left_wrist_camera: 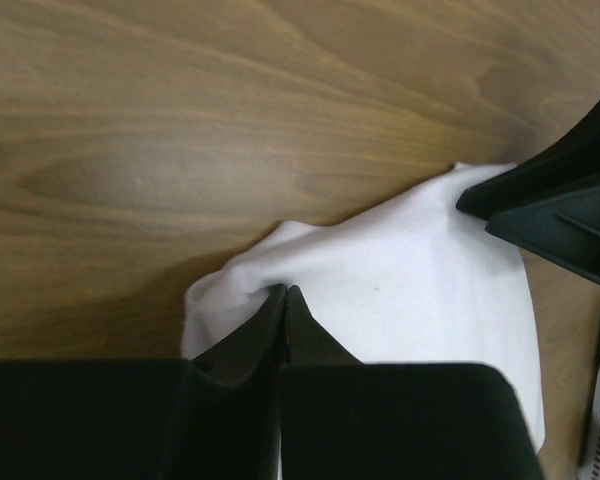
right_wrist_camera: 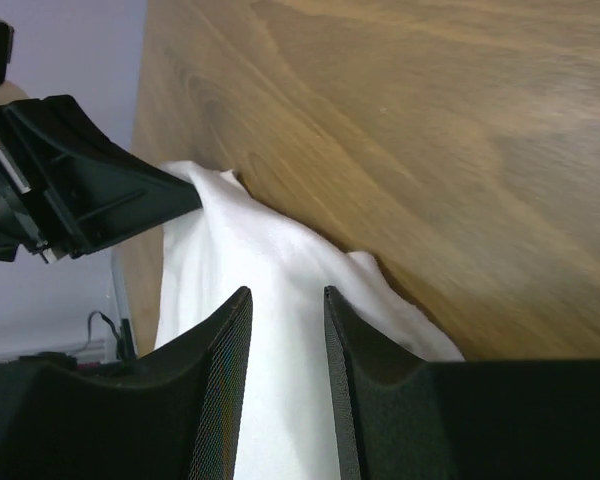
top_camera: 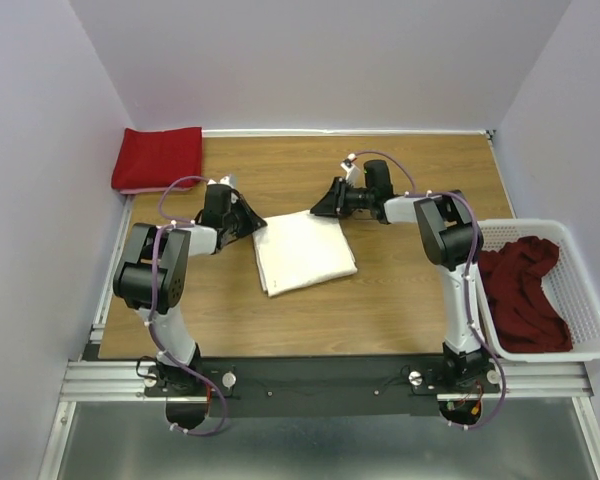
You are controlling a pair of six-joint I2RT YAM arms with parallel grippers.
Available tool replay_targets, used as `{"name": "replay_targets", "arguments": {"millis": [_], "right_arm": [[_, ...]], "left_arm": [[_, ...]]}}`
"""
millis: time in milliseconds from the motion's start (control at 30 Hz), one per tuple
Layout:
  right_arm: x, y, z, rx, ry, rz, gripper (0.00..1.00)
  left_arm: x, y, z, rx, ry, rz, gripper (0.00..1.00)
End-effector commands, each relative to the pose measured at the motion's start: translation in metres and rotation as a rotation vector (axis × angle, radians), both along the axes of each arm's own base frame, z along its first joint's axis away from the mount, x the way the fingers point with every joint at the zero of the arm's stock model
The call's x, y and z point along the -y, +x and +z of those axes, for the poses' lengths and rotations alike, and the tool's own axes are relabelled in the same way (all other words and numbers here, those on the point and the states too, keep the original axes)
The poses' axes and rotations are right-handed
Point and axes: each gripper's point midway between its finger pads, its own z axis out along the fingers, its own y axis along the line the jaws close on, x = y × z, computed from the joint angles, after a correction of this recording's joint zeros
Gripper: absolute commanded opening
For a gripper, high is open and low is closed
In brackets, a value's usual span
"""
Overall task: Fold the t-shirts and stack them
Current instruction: Fold the tshirt
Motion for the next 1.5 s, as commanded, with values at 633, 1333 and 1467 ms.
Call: {"name": "replay_targets", "arguments": {"millis": [633, 1333, 1467], "right_arm": [[0.021, -0.093, 0.118, -0.017, 0.329, -0.02, 0.47], [0.057, -0.178, 0.021, -0.254, 0.327, -0.133, 0.5], [0.052, -0.162, 0.058, -0.175, 0.386, -0.124, 0.5]], "left_arm": [[0.036, -0.067, 0.102, 0.213, -0.279, -0.146, 0.3], [0.006, -0.141, 0.022, 0.025, -0.29, 0.047, 0.24], [0.006, -0.118, 0.055, 0.148, -0.281, 0.031, 0.24]]}}
